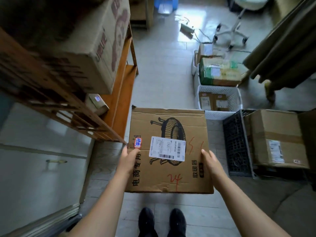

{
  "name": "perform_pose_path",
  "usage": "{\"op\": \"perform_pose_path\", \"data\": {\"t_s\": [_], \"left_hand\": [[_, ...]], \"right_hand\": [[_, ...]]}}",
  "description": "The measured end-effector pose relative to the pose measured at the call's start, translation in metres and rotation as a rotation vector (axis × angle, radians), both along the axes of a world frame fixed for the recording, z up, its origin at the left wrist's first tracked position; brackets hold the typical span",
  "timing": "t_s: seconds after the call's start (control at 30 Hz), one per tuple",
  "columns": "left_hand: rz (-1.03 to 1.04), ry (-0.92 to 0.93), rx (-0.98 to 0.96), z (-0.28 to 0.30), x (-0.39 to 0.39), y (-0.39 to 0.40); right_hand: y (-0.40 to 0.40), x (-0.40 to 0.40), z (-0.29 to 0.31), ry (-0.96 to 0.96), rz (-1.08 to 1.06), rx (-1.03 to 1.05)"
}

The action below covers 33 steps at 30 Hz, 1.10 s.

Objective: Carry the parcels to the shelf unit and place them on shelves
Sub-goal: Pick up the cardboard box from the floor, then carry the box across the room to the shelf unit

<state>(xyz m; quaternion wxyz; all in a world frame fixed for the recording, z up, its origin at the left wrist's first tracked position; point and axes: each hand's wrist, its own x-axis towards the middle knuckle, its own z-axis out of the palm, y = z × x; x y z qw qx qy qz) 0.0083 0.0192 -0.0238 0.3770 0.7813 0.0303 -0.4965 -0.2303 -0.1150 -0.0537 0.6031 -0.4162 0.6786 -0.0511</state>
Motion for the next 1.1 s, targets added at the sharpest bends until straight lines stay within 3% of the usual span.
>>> {"op": "perform_pose_path", "data": {"t_s": [0.1, 0.4, 0.57, 0.67, 0.87, 1.1], "left_hand": [[0.037, -0.01, -0.07, 0.066, 0.002, 0.002], [0.018, -0.003, -0.261, 0.223, 0.011, 0.014], [0.001, -0.038, -0.399, 0.28, 0.028, -0.005], [-0.016, -0.034, -0.484, 0.315, 0.032, -0.011], [-0.046, 0.055, -0.64, 0.377, 0.041, -0.034], [-0.061, 0.077, -0.728, 0.404, 0.039, -0.072]], "right_hand": [[-0.002, -0.006, 0.054, -0.011, -0.051, -0.029], [-0.035, -0.027, 0.145, -0.165, -0.009, -0.147], [-0.042, 0.005, 0.292, -0.254, 0.032, -0.218], [-0.045, -0.001, 0.336, -0.347, -0.016, -0.24], [-0.069, -0.003, 0.39, -0.475, -0.084, -0.271], [-0.106, -0.012, 0.413, -0.654, -0.055, -0.232]]}}
